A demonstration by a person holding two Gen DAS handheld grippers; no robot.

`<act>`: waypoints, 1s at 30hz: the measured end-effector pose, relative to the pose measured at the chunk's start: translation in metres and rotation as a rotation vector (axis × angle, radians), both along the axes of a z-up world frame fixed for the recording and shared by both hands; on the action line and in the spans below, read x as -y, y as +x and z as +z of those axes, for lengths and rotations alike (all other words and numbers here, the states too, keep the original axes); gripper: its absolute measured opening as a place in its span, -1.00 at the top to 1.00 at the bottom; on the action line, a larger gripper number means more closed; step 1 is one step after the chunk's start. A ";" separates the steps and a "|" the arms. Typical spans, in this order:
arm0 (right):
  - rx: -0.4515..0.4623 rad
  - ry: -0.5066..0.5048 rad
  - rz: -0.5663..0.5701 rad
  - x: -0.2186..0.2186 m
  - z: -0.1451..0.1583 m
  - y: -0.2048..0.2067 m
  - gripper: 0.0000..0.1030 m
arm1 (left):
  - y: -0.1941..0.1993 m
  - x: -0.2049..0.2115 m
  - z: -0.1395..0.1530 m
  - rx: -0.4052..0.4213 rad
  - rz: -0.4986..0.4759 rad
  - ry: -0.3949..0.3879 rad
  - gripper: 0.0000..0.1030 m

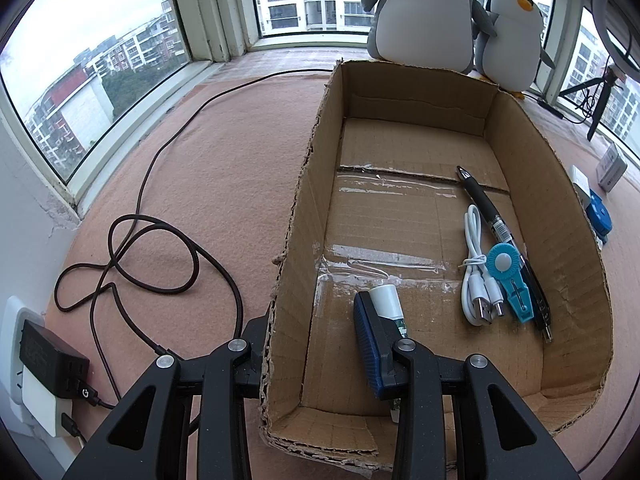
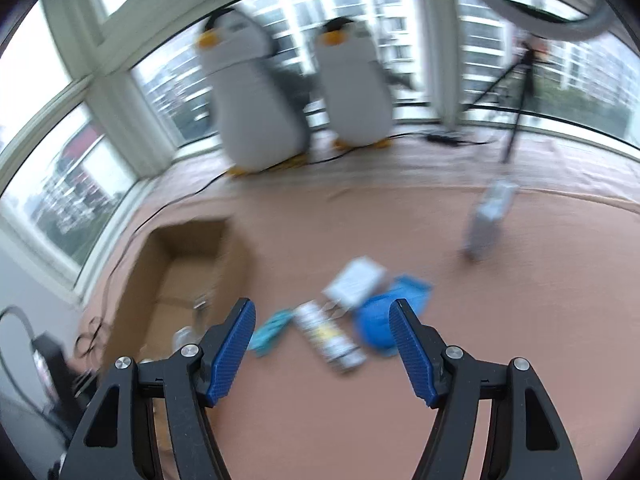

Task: Organize rigid objects
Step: 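Move the right tool to the clear plastic case and grasp it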

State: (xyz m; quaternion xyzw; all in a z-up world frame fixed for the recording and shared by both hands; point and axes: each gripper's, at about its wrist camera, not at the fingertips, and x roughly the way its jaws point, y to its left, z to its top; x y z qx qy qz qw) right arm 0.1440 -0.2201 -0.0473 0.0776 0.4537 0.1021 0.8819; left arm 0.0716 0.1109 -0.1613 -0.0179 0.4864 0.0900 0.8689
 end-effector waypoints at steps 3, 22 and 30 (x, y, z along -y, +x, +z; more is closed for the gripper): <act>-0.004 -0.014 -0.098 0.040 0.004 0.022 -0.27 | 0.001 0.000 0.000 -0.001 0.002 0.003 0.29; -0.158 0.000 -0.293 0.105 -0.033 0.125 -0.17 | 0.001 0.003 -0.002 -0.002 0.010 0.006 0.28; -0.228 0.074 -0.329 0.120 -0.052 0.128 0.31 | 0.001 0.003 -0.002 -0.001 0.010 0.009 0.28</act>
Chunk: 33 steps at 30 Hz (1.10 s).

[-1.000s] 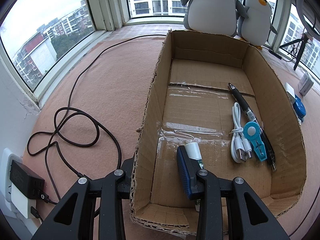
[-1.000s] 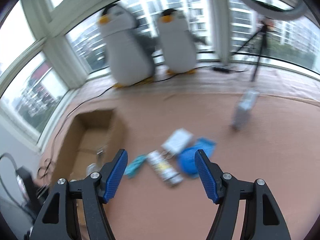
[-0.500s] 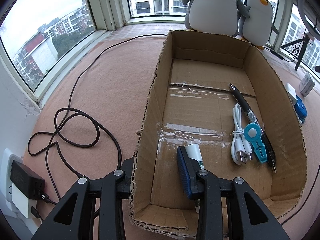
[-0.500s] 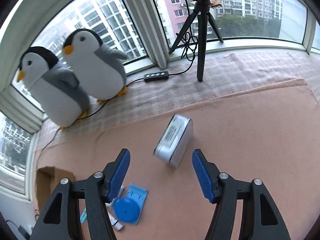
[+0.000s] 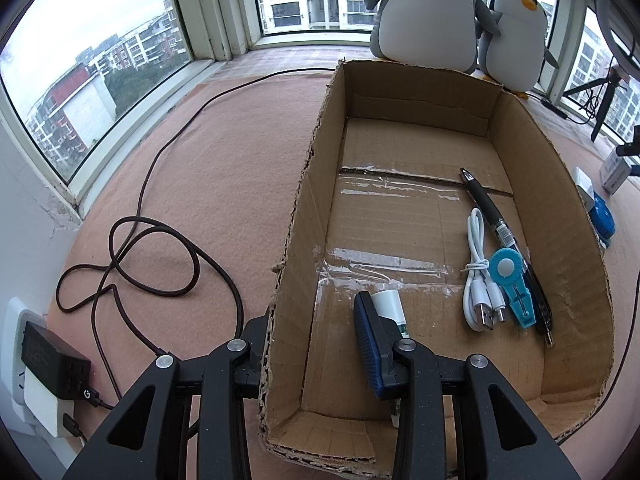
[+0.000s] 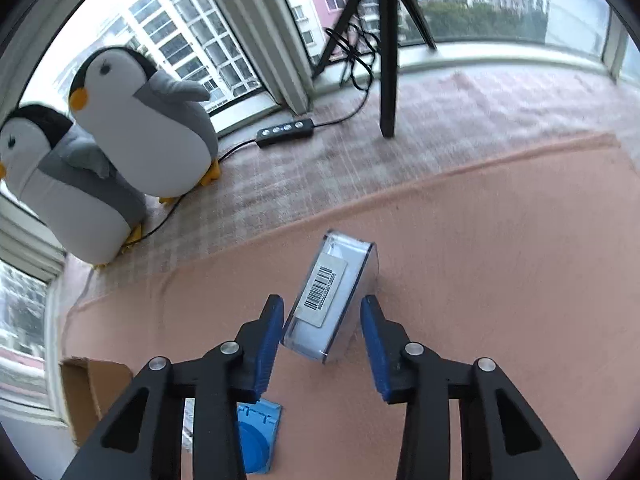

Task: Organize rigid objects

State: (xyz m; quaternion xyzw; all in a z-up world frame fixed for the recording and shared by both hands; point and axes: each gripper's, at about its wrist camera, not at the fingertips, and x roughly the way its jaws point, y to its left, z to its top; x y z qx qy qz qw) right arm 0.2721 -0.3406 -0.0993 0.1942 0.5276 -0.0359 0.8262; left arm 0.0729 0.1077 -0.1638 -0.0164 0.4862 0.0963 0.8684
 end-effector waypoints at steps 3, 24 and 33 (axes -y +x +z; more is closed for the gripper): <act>0.011 0.053 -0.027 0.009 0.000 -0.008 0.42 | 0.000 0.000 0.000 0.001 0.001 0.002 0.28; -0.091 0.327 -0.066 0.035 -0.048 -0.103 0.21 | 0.003 0.001 0.001 -0.001 -0.002 0.010 0.28; -0.022 0.167 -0.068 0.049 -0.021 -0.120 -0.30 | 0.004 0.002 0.001 0.000 0.000 0.017 0.28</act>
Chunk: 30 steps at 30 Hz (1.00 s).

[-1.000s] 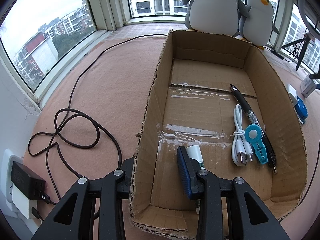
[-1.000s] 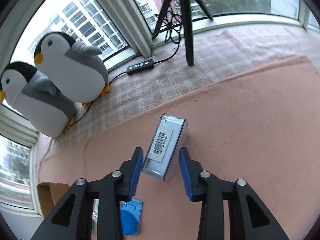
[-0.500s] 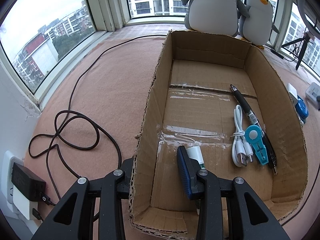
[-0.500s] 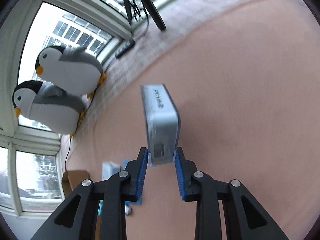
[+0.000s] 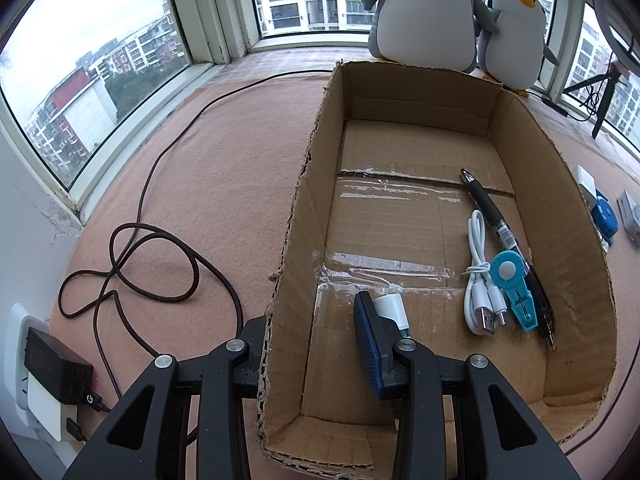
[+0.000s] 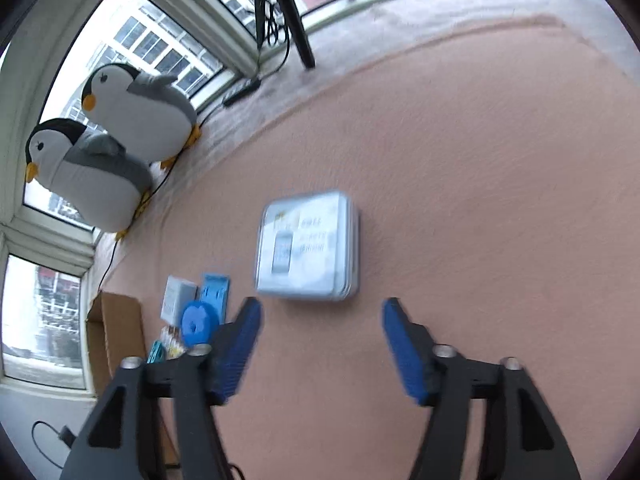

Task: Organize rigid objects

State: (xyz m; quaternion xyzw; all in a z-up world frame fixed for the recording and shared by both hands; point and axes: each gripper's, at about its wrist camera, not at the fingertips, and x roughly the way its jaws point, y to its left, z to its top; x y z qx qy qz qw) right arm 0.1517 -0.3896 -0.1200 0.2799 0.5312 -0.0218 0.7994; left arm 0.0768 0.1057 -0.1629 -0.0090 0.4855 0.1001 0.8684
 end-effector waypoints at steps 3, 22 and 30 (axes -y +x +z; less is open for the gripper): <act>0.000 -0.015 0.000 0.001 0.001 0.014 -0.45 | 0.000 0.001 0.000 0.000 -0.001 0.001 0.28; -0.189 -0.282 0.184 -0.051 -0.026 0.076 -0.47 | 0.000 0.002 0.000 0.004 0.003 -0.007 0.28; -0.224 -0.335 0.190 -0.052 -0.037 0.083 -0.45 | 0.000 0.002 0.000 0.004 0.003 -0.007 0.28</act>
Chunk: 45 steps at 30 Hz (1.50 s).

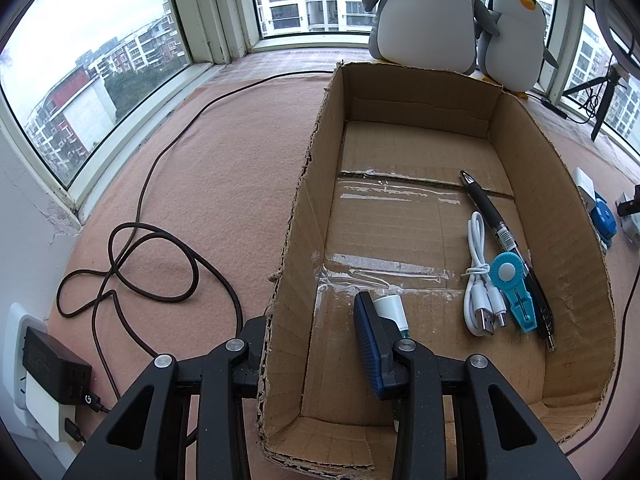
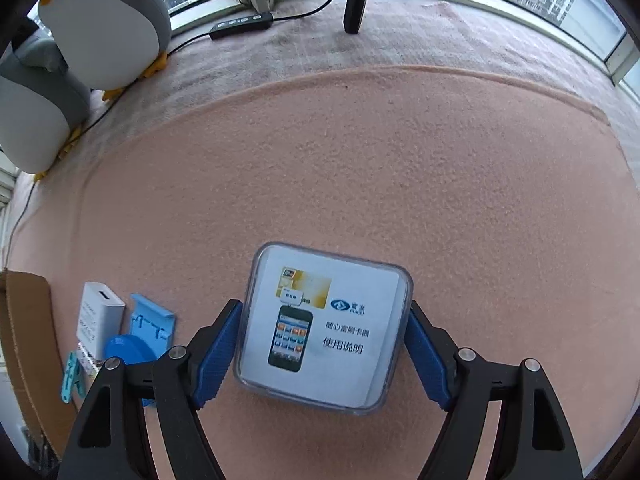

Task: Organize rigid objects
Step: 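Carry the clear plastic case into the box and open the right tool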

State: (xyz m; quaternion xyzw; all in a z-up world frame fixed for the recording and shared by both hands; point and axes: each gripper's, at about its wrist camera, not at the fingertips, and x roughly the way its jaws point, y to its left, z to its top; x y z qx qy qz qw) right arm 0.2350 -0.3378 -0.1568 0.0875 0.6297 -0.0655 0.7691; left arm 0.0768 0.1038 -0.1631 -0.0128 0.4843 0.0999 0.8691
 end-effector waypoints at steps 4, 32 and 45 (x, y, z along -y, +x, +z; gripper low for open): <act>0.005 -0.037 0.032 -0.004 -0.003 0.004 -0.40 | 0.000 0.000 0.000 0.000 0.000 0.000 0.28; 0.286 0.136 0.211 -0.061 0.074 -0.058 -0.34 | 0.000 0.000 0.000 0.001 0.000 0.002 0.28; 0.381 0.248 0.492 -0.194 0.112 -0.067 -0.35 | 0.000 0.000 0.001 0.004 0.000 0.002 0.28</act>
